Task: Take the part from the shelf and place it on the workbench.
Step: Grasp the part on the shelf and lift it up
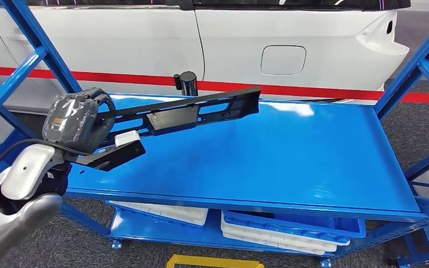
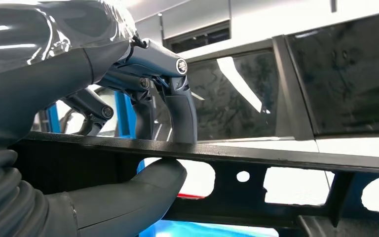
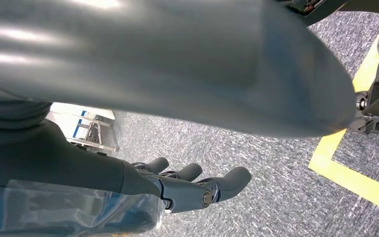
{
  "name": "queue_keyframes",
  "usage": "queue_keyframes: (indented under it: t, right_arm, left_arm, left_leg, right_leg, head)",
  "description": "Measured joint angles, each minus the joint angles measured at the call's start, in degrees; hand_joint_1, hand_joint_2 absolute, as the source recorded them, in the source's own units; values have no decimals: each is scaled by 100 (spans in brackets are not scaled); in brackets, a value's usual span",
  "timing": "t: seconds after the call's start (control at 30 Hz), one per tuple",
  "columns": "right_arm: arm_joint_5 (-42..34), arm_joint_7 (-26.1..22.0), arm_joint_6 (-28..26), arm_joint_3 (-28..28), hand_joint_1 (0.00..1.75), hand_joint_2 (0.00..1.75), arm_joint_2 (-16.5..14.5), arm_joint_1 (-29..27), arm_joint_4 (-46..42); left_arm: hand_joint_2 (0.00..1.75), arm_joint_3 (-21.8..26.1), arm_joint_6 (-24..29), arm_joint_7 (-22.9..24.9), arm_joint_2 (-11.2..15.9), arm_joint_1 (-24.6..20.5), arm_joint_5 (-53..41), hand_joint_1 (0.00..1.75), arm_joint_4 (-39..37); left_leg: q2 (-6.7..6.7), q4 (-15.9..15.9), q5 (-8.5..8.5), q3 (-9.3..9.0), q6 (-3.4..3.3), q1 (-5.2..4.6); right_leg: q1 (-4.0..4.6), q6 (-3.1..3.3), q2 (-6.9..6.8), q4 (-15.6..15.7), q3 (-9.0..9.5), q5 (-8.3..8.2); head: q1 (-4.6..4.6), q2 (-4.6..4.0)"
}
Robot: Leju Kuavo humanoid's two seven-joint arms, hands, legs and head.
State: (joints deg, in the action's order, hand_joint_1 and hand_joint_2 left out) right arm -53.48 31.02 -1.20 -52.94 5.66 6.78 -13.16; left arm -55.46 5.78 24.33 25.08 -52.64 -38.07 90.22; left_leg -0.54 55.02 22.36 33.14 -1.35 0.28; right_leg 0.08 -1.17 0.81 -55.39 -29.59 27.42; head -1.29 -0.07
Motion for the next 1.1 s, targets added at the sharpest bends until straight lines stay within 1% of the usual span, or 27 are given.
queue_keyframes:
  t: [0.17,0.37,0.67,0.83,0.87,0.93,0.97,1.0,1.03,1.07,1.1]
  right_arm:
    - [-2,0,0,0,0,0,0,-1,0]
    - [-3,0,0,0,0,0,0,-3,0]
    - [-66,0,0,0,0,0,2,-2,0]
    - [-77,0,0,0,0,0,2,-2,0]
    - [-79,0,0,0,0,0,2,-1,0]
    - [-84,0,0,0,0,0,7,2,0]
    - [-88,0,0,0,0,0,11,3,1]
    - [-94,0,0,0,0,0,15,3,1]
    - [-99,0,0,0,0,0,20,1,2]
    - [-103,0,0,0,0,0,24,-1,2]
    - [-105,0,0,0,0,0,27,-1,2]
  left_arm:
    - [175,43,-8,189,90,-195,171,175,164]
    - [175,218,-138,518,276,-606,440,175,455]
    - [175,330,-209,807,522,-934,881,175,849]
    - [175,403,-193,915,651,-1050,1130,175,1067]
    - [175,413,-189,925,675,-1073,1146,175,1105]
    - [175,427,-186,941,713,-1111,1164,175,1176]
    - [175,433,-186,948,725,-1129,1173,175,1210]
    - [175,438,-186,956,733,-1144,1183,175,1237]
    - [175,437,-186,965,739,-1154,1196,175,1262]
    - [175,435,-186,973,745,-1162,1210,175,1281]
    - [175,431,-186,979,749,-1161,1225,175,1298]
  left_leg:
    - [0,0,0,5,0,1]
    - [0,0,0,9,0,2]
    - [0,9,4,14,-5,-3]
    - [-1,26,19,26,-33,-24]
    - [-1,22,19,25,-44,-31]
    - [2,-58,-18,-15,-84,-9]
    - [8,-110,-43,-46,-107,12]
    - [13,-158,-65,-76,-126,35]
    - [18,-179,-75,-93,-133,44]
    - [19,-183,-77,-93,-138,50]
    - [18,-182,-75,-89,-136,56]
  right_leg:
    - [1,0,0,0,-5,0]
    - [2,0,0,-1,-8,0]
    - [-4,-3,-2,2,-9,-1]
    - [-30,-23,-6,9,-12,-1]
    - [-37,-35,-7,20,-9,-5]
    - [-35,-68,-10,21,2,13]
    - [-33,-85,-14,-68,-30,83]
    - [-35,-102,-17,-284,-122,214]
    - [-52,-119,-20,-628,-287,389]
    - [-68,-139,-20,-1047,-503,571]
    - [-92,-161,-21,-1414,-706,689]
  head:
    - [0,0]
    - [0,0]
    - [0,0]
    - [0,0]
    - [0,0]
    - [-1,0]
    - [-3,0]
    - [-7,0]
    - [-9,0]
    - [-11,0]
    - [-11,0]
